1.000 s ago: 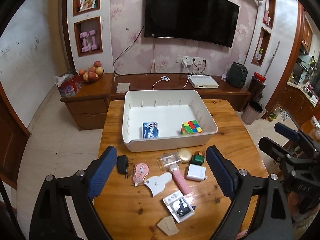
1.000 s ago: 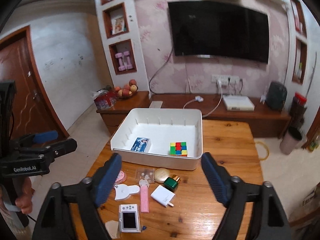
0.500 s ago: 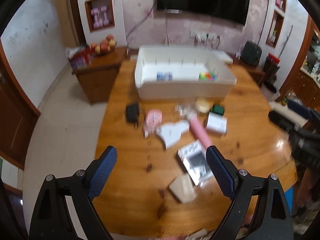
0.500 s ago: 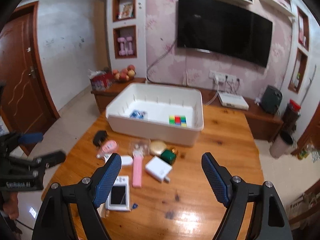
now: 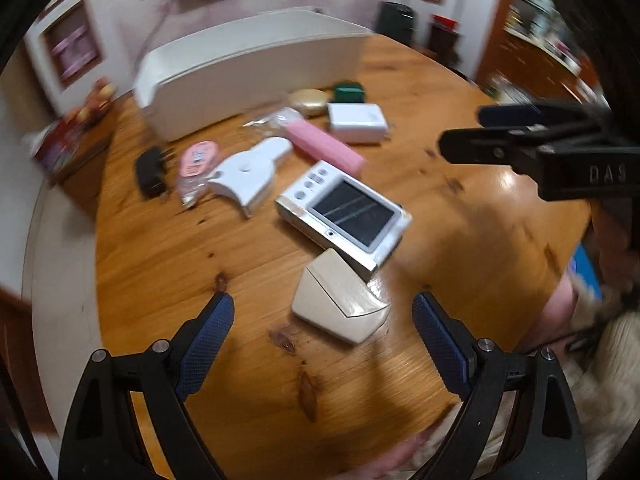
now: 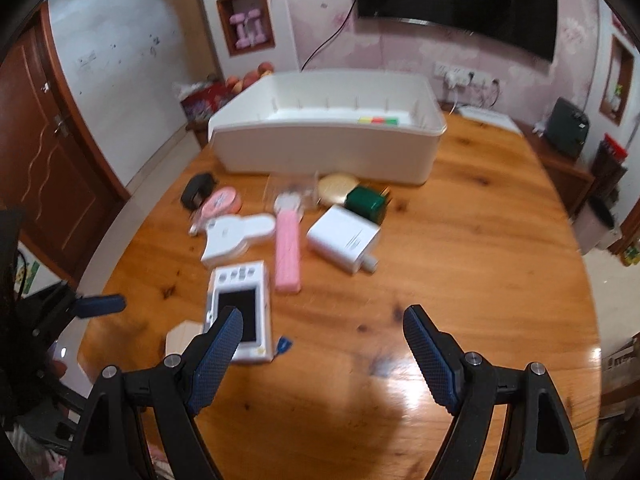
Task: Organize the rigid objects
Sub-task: 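Withdraw both tools from the bin toward the remaining items, then grasp the beige folded card with the left tool while the right tool grasps the white game device, then lower the game device and beige card into the bin and open both tools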
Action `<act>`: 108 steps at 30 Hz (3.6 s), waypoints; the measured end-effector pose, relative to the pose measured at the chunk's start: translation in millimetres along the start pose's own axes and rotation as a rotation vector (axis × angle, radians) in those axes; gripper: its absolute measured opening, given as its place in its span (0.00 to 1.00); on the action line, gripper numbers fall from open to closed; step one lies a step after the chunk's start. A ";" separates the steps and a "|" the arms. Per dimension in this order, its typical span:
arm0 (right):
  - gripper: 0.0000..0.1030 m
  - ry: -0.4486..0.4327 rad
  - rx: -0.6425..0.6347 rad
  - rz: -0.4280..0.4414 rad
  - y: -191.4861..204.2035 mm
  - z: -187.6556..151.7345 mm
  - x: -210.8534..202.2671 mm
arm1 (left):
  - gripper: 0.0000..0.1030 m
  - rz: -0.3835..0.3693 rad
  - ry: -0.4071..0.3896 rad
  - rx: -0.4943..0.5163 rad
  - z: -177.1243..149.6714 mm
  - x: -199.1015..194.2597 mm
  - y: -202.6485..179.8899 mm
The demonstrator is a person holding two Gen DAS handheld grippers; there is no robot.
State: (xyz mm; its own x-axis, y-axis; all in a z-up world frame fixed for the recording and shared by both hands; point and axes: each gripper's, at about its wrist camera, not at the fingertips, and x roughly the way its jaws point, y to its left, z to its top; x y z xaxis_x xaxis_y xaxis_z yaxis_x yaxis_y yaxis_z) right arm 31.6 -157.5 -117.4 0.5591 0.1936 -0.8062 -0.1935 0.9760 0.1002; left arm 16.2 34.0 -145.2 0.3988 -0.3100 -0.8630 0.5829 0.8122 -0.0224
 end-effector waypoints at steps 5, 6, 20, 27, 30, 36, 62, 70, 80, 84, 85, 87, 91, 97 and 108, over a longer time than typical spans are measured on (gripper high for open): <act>0.81 0.051 0.013 0.028 2.3 -8.5 14.0 | 0.89 -0.065 0.011 0.138 1.3 17.5 8.6; 0.81 0.061 0.018 0.032 2.0 -9.7 16.3 | 0.89 -0.076 0.012 0.164 1.6 19.5 9.1; 0.81 0.131 0.033 0.055 0.2 -12.9 35.8 | 0.81 -0.167 0.018 0.515 -9.7 34.5 -16.6; 0.81 0.153 0.024 0.059 2.1 -14.3 43.1 | 0.66 -0.203 0.011 0.578 -4.4 36.0 -19.7; 0.81 0.159 0.026 0.062 2.2 -14.3 45.0 | 0.66 -0.194 -0.001 0.548 -3.5 38.4 -20.1; 0.81 0.170 0.011 0.077 5.6 -14.2 49.1 | 0.65 -0.105 -0.011 0.417 -10.5 33.9 -21.6; 0.75 0.245 -0.203 0.049 72.2 6.8 100.3 | 0.65 0.074 0.059 -0.175 -33.6 9.4 16.6; 0.55 0.233 -0.230 0.014 76.7 3.7 97.3 | 0.65 0.073 0.087 -0.240 -28.7 9.4 22.5; 0.55 0.122 -0.185 0.043 55.7 29.0 35.4 | 0.65 0.108 0.015 -0.280 28.7 -38.2 40.5; 0.55 0.051 -0.148 0.042 37.2 68.0 2.4 | 0.65 0.157 -0.053 -0.252 71.7 -67.9 49.8; 0.55 0.037 -0.139 0.041 32.9 77.2 -1.2 | 0.65 0.168 -0.070 -0.248 86.0 -76.4 53.5; 0.55 -0.014 -0.116 0.034 20.8 104.5 -22.2 | 0.65 0.194 -0.100 -0.244 113.8 -91.8 60.8; 0.55 -0.104 -0.083 0.005 4.2 156.1 -59.2 | 0.65 0.247 -0.160 -0.243 164.3 -115.0 76.7; 0.55 -0.193 -0.020 -0.051 -18.1 231.5 -84.8 | 0.65 0.313 -0.194 -0.295 236.8 -117.8 110.8; 0.55 -0.093 0.083 -0.099 -55.4 304.0 21.5 | 0.65 0.413 -0.113 -0.372 311.3 -15.2 156.2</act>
State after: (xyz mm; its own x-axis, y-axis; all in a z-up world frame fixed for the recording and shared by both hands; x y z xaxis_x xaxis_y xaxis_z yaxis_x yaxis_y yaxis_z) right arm 299.4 -177.1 37.0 0.6451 0.1009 -0.7574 -0.0689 0.9949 0.0738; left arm 321.6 11.8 21.5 0.6261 0.0357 -0.7789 0.0821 0.9904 0.1114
